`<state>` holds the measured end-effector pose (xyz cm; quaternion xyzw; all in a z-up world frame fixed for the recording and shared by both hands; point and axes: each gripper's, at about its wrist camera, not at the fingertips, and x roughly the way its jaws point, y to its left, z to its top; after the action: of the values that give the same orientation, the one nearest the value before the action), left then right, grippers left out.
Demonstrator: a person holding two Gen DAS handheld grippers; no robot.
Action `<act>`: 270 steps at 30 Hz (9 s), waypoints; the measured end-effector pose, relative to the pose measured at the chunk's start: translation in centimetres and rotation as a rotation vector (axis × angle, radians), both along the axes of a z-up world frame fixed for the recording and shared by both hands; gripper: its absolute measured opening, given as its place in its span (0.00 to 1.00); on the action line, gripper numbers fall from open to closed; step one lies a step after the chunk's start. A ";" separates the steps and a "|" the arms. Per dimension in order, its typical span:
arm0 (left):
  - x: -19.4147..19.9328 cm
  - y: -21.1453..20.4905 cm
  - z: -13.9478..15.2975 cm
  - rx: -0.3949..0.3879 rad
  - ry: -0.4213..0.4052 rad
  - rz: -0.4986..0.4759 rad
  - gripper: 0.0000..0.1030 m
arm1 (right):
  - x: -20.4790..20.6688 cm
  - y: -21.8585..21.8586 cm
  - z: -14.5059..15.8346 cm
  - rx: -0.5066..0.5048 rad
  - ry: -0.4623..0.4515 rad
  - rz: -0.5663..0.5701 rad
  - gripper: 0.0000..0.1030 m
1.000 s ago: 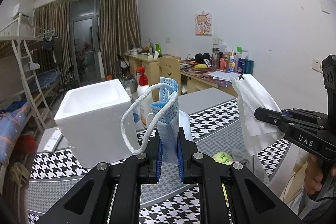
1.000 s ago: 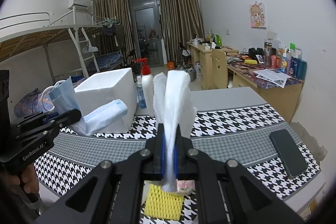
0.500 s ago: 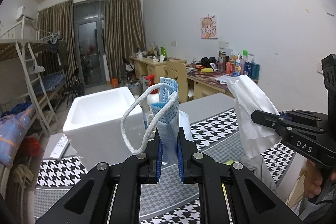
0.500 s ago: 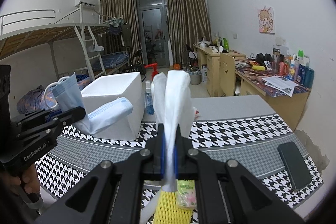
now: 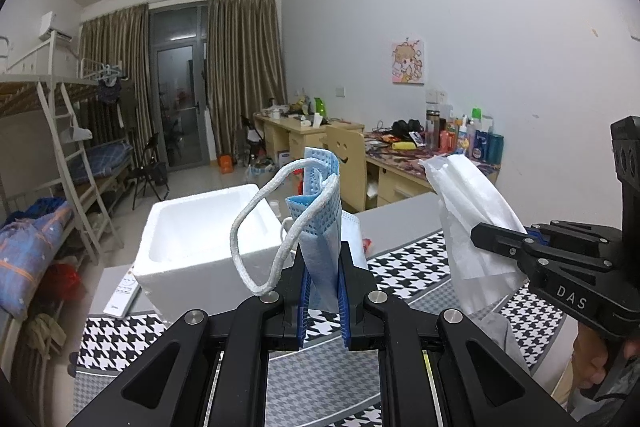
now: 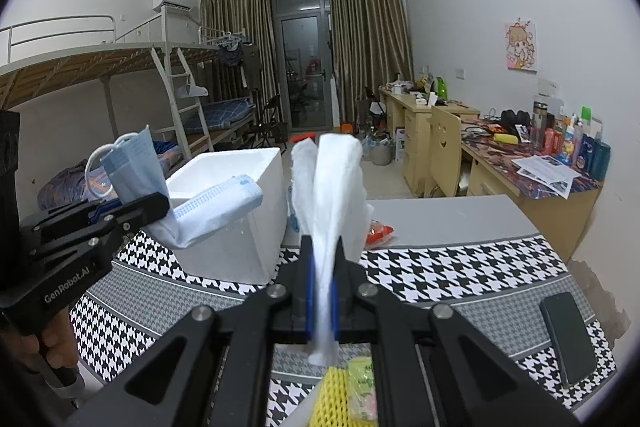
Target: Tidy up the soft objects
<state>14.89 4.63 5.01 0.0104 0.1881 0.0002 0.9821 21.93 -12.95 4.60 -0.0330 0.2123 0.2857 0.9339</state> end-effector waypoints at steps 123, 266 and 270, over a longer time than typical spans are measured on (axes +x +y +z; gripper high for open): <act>4.8 13.1 2.2 -0.046 0.017 0.394 0.13 | 11.0 19.6 1.1 -0.147 0.130 0.247 0.79; -5.9 -0.1 1.3 -0.055 -0.080 0.134 0.99 | -3.5 -2.1 2.1 0.012 -0.076 0.053 0.92; -6.2 -0.5 0.7 -0.066 -0.076 0.115 0.99 | -3.7 -2.6 1.5 0.019 -0.073 0.041 0.92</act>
<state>8.72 4.10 5.71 -0.0327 0.1506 0.0509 0.9867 18.27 -15.52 6.11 -0.0392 0.1745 0.3053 0.9353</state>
